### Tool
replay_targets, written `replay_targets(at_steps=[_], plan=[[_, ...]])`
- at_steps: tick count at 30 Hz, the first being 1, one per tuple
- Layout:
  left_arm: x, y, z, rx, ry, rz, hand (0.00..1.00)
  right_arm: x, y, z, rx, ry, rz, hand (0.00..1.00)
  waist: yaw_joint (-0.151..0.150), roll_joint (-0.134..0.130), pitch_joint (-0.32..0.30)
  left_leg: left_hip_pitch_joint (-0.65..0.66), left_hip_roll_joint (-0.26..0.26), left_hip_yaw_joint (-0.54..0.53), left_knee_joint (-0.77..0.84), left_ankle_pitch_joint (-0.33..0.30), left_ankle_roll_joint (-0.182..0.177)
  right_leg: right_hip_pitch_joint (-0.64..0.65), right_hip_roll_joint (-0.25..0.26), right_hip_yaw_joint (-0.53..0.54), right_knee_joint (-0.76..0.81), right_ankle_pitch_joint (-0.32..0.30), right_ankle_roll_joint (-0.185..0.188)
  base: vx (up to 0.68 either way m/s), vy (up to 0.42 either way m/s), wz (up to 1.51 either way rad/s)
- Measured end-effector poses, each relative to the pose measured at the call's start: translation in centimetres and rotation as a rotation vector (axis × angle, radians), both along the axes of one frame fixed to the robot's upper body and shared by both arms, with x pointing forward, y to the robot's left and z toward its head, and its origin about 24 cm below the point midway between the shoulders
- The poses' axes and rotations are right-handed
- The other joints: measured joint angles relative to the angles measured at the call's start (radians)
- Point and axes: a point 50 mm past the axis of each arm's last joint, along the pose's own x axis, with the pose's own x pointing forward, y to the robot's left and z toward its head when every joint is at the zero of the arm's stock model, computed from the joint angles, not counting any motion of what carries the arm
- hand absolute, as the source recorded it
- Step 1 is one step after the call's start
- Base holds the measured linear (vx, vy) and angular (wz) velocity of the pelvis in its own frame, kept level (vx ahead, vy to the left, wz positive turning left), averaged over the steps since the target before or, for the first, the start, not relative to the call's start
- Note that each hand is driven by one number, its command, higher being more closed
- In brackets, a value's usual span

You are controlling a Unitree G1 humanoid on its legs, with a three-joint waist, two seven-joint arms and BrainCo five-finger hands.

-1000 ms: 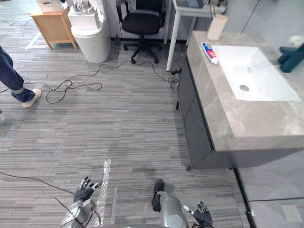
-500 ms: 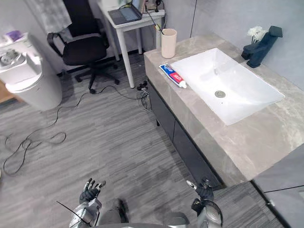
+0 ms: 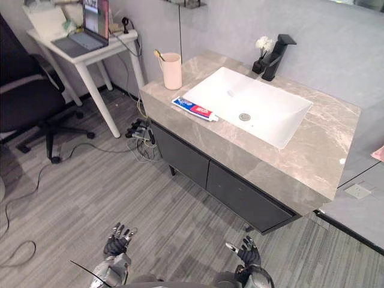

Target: Organize washtable

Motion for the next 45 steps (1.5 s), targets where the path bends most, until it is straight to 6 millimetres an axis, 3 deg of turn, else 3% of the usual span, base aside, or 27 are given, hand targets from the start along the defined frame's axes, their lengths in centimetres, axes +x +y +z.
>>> replay_targets(at_steps=[2, 3, 5, 7, 9, 10, 12, 13, 15, 16, 17, 18, 21, 23, 25, 26, 32, 33, 34, 35, 36, 37, 39, 40, 43, 45], plan=[[0.3, -0.6, 0.4, -0.008, -0.027, -0.035, 0.00, -0.4, 0.0, 0.0, 0.002, -0.001, -0.006, 0.00, 0.000, -0.003, 0.000, 0.034, -0.024, 0.021, -0.042, 0.012, 0.022, -0.039, -0.007, -0.004, 0.078, 0.046, -0.063, -0.02, 0.205, -0.17], [0.6, -0.9, 0.8, -0.005, -0.046, -0.059, 0.00, -0.5, 0.1, 0.3, 0.004, -0.012, -0.011, 0.00, 0.001, -0.007, 0.003, 0.078, -0.050, 0.045, -0.092, 0.028, 0.047, -0.096, -0.022, -0.040, 0.183, 0.113, -0.151, -0.02, 0.211, -0.20], [0.4, -1.0, 1.0, 0.005, -0.053, -0.068, 0.00, -0.6, 0.4, 0.6, 0.011, -0.035, -0.019, 0.00, 0.005, -0.002, 0.014, 0.134, -0.075, 0.073, -0.142, 0.042, 0.072, -0.160, -0.040, -0.073, 0.312, 0.183, -0.205, 0.00, 0.195, -0.25], [0.0, -0.6, 1.1, 0.035, -0.048, -0.087, 0.00, -1.0, 0.8, 0.9, 0.028, -0.050, -0.024, 0.00, 0.000, -0.018, 0.016, 0.216, -0.088, 0.081, -0.189, 0.047, 0.087, -0.221, -0.026, -0.144, 0.553, 0.113, -0.149, 0.07, 0.145, -0.10], [0.0, -0.5, 1.4, 0.060, -0.055, -0.104, 0.00, -1.0, 1.0, 1.1, 0.033, -0.062, -0.029, 0.00, 0.011, -0.025, 0.020, 0.259, -0.088, 0.092, -0.218, 0.039, 0.104, -0.246, 0.003, -0.212, 0.631, 0.021, -0.109, 0.13, 0.042, -0.24], [0.0, -0.8, 1.4, 0.058, -0.058, -0.117, 0.00, -0.7, 1.1, 1.3, 0.034, -0.079, -0.029, 0.00, 0.012, -0.027, 0.023, 0.289, -0.086, 0.107, -0.244, 0.030, 0.116, -0.273, 0.029, -0.295, 0.660, -0.074, -0.080, 0.17, 0.015, -0.38], [0.2, -1.5, 1.5, 0.044, -0.064, -0.143, 0.00, -0.5, 1.1, 1.4, 0.035, -0.087, -0.032, 0.00, 0.009, -0.024, 0.027, 0.305, -0.068, 0.128, -0.244, -0.003, 0.122, -0.289, 0.057, -0.429, 0.604, -0.166, -0.061, 0.20, -0.034, -0.35], [0.4, -2.1, 1.7, 0.031, -0.076, -0.158, 0.00, -0.4, 1.1, 1.4, 0.040, -0.090, -0.037, 0.00, 0.009, -0.021, 0.027, 0.304, -0.048, 0.143, -0.225, -0.031, 0.108, -0.284, 0.068, -0.531, 0.497, -0.193, -0.061, 0.19, -0.074, -0.30], [0.7, -2.7, 2.0, 0.016, -0.097, -0.165, 0.00, -0.3, 1.1, 1.4, 0.048, -0.096, -0.045, 0.00, 0.010, -0.024, 0.027, 0.303, -0.029, 0.156, -0.183, -0.079, 0.073, -0.258, 0.070, -0.618, 0.320, -0.199, -0.065, 0.25, -0.106, -0.20], [0.8, -2.8, 2.1, 0.011, -0.104, -0.165, 0.00, -0.3, 1.1, 1.4, 0.053, -0.097, -0.050, 0.00, 0.009, -0.028, 0.025, 0.303, -0.029, 0.152, -0.163, -0.098, 0.060, -0.240, 0.065, -0.624, 0.254, -0.187, -0.082, 0.40, -0.183, 0.02], [0.9, -3.3, 2.1, -0.005, -0.108, -0.174, 0.00, -0.1, 1.0, 1.4, 0.055, -0.098, -0.049, 0.00, 0.011, -0.029, 0.025, 0.311, -0.016, 0.138, -0.121, -0.141, 0.042, -0.208, 0.067, -0.639, 0.210, -0.207, -0.142, 0.47, -0.211, 0.23], [1.2, -4.1, 2.3, -0.029, -0.121, -0.185, 0.00, 0.4, 0.7, 1.7, 0.047, -0.112, -0.035, 0.00, 0.007, 0.009, 0.035, 0.304, 0.015, 0.134, -0.074, -0.125, 0.019, -0.179, 0.088, -0.666, 0.198, -0.231, -0.143, 0.47, -0.216, 0.26], [1.8, -4.5, 2.5, -0.038, -0.140, -0.187, 0.00, 2.2, 0.6, 2.7, 0.042, -0.185, -0.023, 0.00, 0.007, 0.043, 0.032, 0.265, 0.051, 0.138, 0.023, -0.039, 0.007, -0.113, 0.122, -0.702, 0.113, -0.248, -0.160, 0.50, -0.220, 0.23], [1.9, -3.9, 2.6, -0.029, -0.144, -0.163, 0.00, 2.9, 1.0, 2.9, 0.057, -0.201, -0.020, 0.00, 0.011, 0.022, 0.043, 0.215, 0.078, 0.137, 0.134, -0.001, 0.003, -0.043, 0.140, -0.699, 0.031, -0.239, -0.168, 0.33, -0.132, -0.02], [1.7, -2.9, 2.5, -0.016, -0.138, -0.118, 0.00, 1.7, 1.5, 2.2, 0.070, -0.145, -0.032, 0.00, 0.043, -0.003, 0.039, 0.161, 0.092, 0.181, 0.217, -0.029, 0.042, 0.041, 0.154, -0.656, -0.071, -0.221, -0.169, 0.29, -0.105, -0.46], [1.4, -2.5, 2.3, -0.011, -0.127, -0.103, 0.00, 1.6, 1.7, 2.0, 0.072, -0.138, -0.028, 0.00, 0.044, -0.009, 0.039, 0.148, 0.091, 0.181, 0.212, -0.034, 0.042, 0.051, 0.155, -0.639, -0.085, -0.217, -0.169, 0.33, -0.055, -1.05], [0.0, -0.9, 1.3, 0.006, -0.064, -0.028, 0.00, 1.9, 2.0, 1.8, 0.070, -0.128, 0.008, 0.00, 0.090, -0.009, 0.039, 0.042, 0.107, -0.031, 0.112, -0.031, 0.038, 0.064, 0.173, -0.357, -0.092, -0.201, -0.143, 0.22, 0.140, -1.44], [0.0, -0.9, 1.4, 0.008, -0.067, -0.026, 0.00, 1.9, 2.0, 1.9, 0.063, -0.131, 0.016, 0.00, 0.090, 0.000, 0.033, 0.041, 0.124, -0.061, 0.080, -0.007, 0.030, 0.062, 0.180, -0.312, -0.092, -0.197, -0.133, 0.08, 0.303, -1.59], [0.0, -1.0, 1.4, 0.003, -0.072, -0.027, 0.00, 2.2, 1.7, 2.1, 0.041, -0.146, 0.034, 0.00, 0.088, 0.022, 0.021, 0.032, 0.142, -0.091, 0.045, 0.099, 0.025, 0.046, 0.197, -0.281, -0.093, -0.193, -0.105, 0.04, 0.327, -1.60], [0.0, -1.0, 1.5, 0.003, -0.073, -0.026, 0.00, 2.1, 1.7, 2.1, 0.039, -0.143, 0.037, 0.00, 0.090, 0.015, 0.010, 0.038, 0.138, -0.110, 0.054, 0.080, -0.009, 0.033, 0.195, -0.251, -0.094, -0.196, -0.082, 0.01, 0.349, -1.27], [0.3, -1.0, 1.6, 0.005, -0.080, -0.029, 0.00, 2.1, 1.5, 2.1, 0.029, -0.145, 0.042, 0.00, 0.075, 0.007, -0.008, 0.040, 0.119, -0.112, 0.053, 0.064, -0.031, 0.025, 0.179, -0.215, -0.104, -0.196, -0.064, 0.01, 0.281, -0.76], [0.5, -0.9, 1.7, 0.012, -0.090, -0.035, 0.00, 2.1, 1.7, 2.1, 0.033, -0.146, 0.044, 0.00, 0.064, -0.013, -0.012, 0.044, 0.104, -0.110, 0.047, 0.065, -0.031, 0.016, 0.164, -0.207, -0.115, -0.195, -0.062, -0.01, 0.313, -0.54], [1.1, -0.7, 2.5, 0.033, -0.128, -0.065, 0.00, 1.3, 1.9, 1.8, 0.052, -0.127, 0.035, 0.00, 0.038, -0.056, -0.015, 0.046, 0.074, -0.086, 0.026, 0.055, -0.045, 0.003, 0.129, -0.170, -0.144, -0.153, -0.021, -0.05, 0.263, -0.36], [1.2, -0.8, 2.5, 0.033, -0.129, -0.070, 0.00, 1.1, 1.8, 1.7, 0.054, -0.122, 0.033, 0.00, 0.034, -0.062, -0.019, 0.048, 0.072, -0.076, 0.026, 0.047, -0.051, 0.004, 0.126, -0.165, -0.149, -0.143, -0.008, -0.05, 0.308, -0.48], [1.4, -1.9, 2.5, 0.009, -0.137, -0.108, 0.00, 0.1, 0.9, 1.4, 0.047, -0.099, -0.028, 0.00, 0.015, -0.053, -0.016, 0.084, 0.075, -0.049, 0.014, -0.012, -0.061, 0.007, 0.124, -0.156, -0.136, -0.109, 0.011, -0.09, 0.228, -0.26], [2.1, -2.7, 3.1, -0.008, -0.171, -0.128, 0.00, -0.2, 0.4, 1.4, 0.047, -0.099, -0.072, 0.00, -0.008, -0.031, -0.012, 0.098, 0.083, 0.028, -0.028, -0.082, -0.015, -0.023, 0.120, -0.157, -0.102, -0.102, 0.013, -0.17, 0.208, -0.04]])
